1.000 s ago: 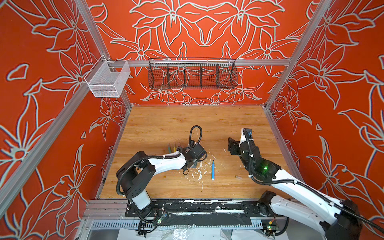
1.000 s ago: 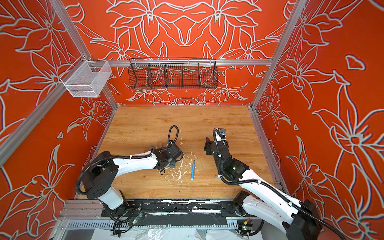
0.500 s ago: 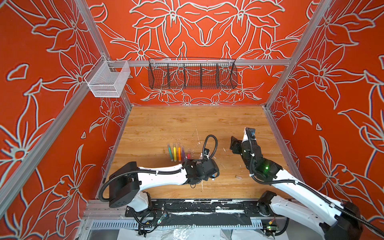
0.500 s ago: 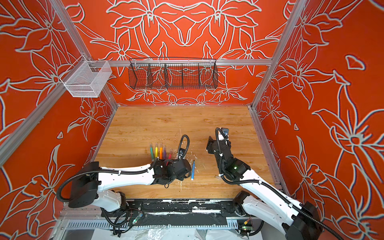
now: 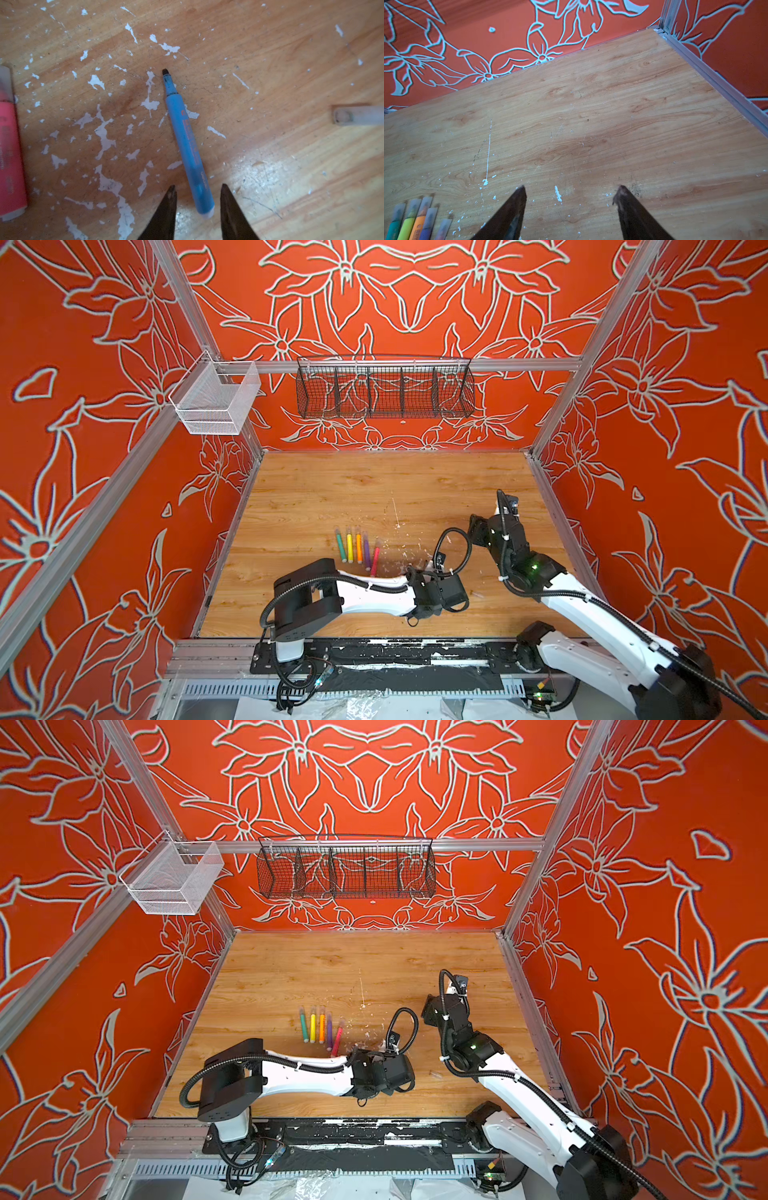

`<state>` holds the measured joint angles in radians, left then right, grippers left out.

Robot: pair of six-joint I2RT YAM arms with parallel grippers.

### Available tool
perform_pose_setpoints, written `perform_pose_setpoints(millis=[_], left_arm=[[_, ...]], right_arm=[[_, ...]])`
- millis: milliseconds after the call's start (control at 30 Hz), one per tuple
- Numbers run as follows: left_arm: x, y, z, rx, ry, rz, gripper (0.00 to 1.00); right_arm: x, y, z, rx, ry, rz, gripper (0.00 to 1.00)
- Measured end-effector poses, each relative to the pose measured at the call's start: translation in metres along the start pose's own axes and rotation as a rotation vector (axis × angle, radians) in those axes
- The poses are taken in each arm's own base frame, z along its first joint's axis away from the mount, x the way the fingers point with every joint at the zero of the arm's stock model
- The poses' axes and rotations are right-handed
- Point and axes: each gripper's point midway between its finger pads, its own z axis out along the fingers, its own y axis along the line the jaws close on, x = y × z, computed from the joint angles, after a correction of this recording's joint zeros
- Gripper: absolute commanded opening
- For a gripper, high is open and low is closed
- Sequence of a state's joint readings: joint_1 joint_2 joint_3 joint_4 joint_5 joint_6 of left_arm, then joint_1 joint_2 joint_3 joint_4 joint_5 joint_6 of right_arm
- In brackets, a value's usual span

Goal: Insert the pens into the pen caps
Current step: 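Grasp the blue marker with the left gripper and lift it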

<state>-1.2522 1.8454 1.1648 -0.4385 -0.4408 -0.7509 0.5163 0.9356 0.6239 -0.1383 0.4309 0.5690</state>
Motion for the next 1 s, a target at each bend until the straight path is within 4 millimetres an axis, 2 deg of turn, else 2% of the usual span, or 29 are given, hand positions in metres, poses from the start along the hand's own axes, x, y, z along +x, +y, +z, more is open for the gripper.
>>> perform_pose_setpoints(millis=[233,467,733,933,1000], left_arm=[[0.012,0.013,0.016,-0.092,0.02,-0.003,0.33],[0.0,0.003,0.025,-0.106,-0.01,-0.018,0.26],[-0.005,0.002,0.029,-0.088,-0.018,-0.052,0.22],[-0.008,0.005,0.033,-0.031,-0.021,-0.107,0.05],[-0.011,0.008,0.034,-0.017,-0.014,-0.126,0.03]], right_arm=[[-0.001,0.002,-0.002,-0.015,0.0,0.005,0.71],[-0.001,0.003,-0.002,-0.021,0.002,0.007,0.71],[-0.001,0.004,-0.002,-0.024,0.004,0.009,0.71],[0.0,0.004,-0.001,-0.026,0.008,0.015,0.71],[0.0,0.004,-0.001,-0.026,0.008,0.015,0.71]])
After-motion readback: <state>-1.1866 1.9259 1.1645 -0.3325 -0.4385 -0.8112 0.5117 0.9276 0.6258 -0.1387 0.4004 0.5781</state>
